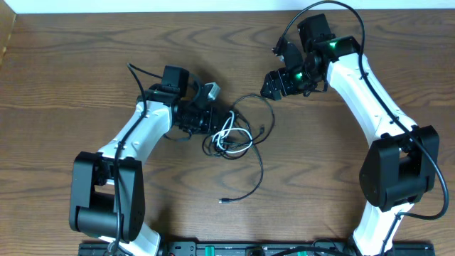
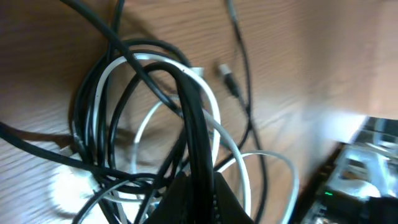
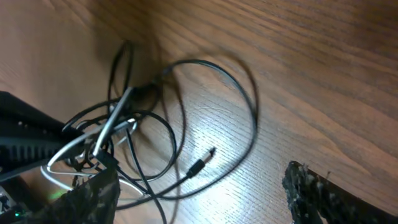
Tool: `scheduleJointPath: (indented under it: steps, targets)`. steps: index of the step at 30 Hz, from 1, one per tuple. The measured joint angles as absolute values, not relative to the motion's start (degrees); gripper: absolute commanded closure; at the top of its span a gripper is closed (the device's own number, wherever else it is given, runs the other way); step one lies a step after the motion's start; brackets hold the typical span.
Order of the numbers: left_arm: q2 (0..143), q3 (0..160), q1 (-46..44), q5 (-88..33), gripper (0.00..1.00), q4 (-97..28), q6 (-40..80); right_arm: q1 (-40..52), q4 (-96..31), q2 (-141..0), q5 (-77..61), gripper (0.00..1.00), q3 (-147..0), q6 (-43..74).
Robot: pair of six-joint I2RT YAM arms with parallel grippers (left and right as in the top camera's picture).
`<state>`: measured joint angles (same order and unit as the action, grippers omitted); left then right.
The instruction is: Untangle cables
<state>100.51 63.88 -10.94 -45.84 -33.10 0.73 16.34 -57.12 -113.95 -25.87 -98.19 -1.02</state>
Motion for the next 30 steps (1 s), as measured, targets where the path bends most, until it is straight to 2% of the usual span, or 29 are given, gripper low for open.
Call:
scheduleJointPath:
  steps: [6, 14, 22, 30]
  targets:
    - [98.6, 68.3, -10.9, -53.8, 0.93, -31.5, 1.8, 16.3, -58.2, -114.0, -27.2, 0.23, -98.2, -3.2]
    - [91.4, 70.3, -10.9, -60.1, 0.93, -17.1, 12.2, 16.3, -59.3, -112.1, -32.5, 0.22, -102.2, -8.2]
    - [91.2, 70.4, -10.9, -57.7, 0.93, -12.5, 26.9, 16.3, -59.3, -103.2, -33.9, 0.22, -103.7, -8.2]
    - [91.2, 70.4, -10.9, -54.7, 0.93, -11.9, 36.7, 16.3, -59.4, -102.1, -33.9, 0.19, -104.0, -8.3]
